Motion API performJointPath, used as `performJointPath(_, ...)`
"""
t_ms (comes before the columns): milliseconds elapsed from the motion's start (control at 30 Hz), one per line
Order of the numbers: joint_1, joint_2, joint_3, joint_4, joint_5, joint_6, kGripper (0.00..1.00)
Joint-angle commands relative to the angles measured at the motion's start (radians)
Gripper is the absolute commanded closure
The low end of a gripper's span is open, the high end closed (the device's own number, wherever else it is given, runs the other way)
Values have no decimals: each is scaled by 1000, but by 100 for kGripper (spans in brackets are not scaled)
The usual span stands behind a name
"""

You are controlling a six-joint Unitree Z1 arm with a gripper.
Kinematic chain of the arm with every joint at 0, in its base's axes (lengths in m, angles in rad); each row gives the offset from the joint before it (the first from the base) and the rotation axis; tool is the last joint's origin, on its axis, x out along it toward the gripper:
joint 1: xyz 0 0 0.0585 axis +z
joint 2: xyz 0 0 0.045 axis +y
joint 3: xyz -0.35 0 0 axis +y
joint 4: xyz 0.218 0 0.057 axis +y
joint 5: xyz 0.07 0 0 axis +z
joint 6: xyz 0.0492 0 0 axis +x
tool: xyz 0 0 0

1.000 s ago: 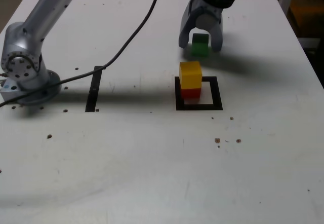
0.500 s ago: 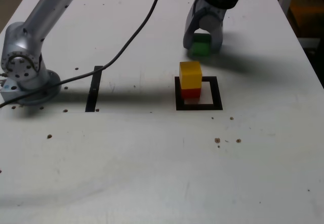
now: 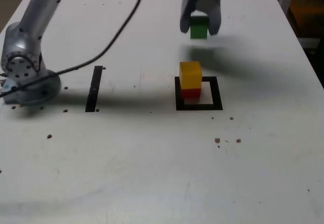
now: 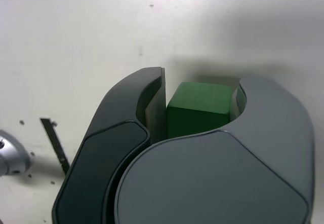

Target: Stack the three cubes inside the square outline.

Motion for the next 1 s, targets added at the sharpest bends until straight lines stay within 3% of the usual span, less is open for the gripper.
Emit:
performJointPath(0, -5, -27, 2, 18, 3, -12, 74)
performJointPath(233, -35, -104, 3, 86, -4, -75, 74)
performJointPath(467, -114, -177, 7, 137, -32, -186, 74)
performJointPath(967, -305, -220, 86, 156, -104, -417, 74)
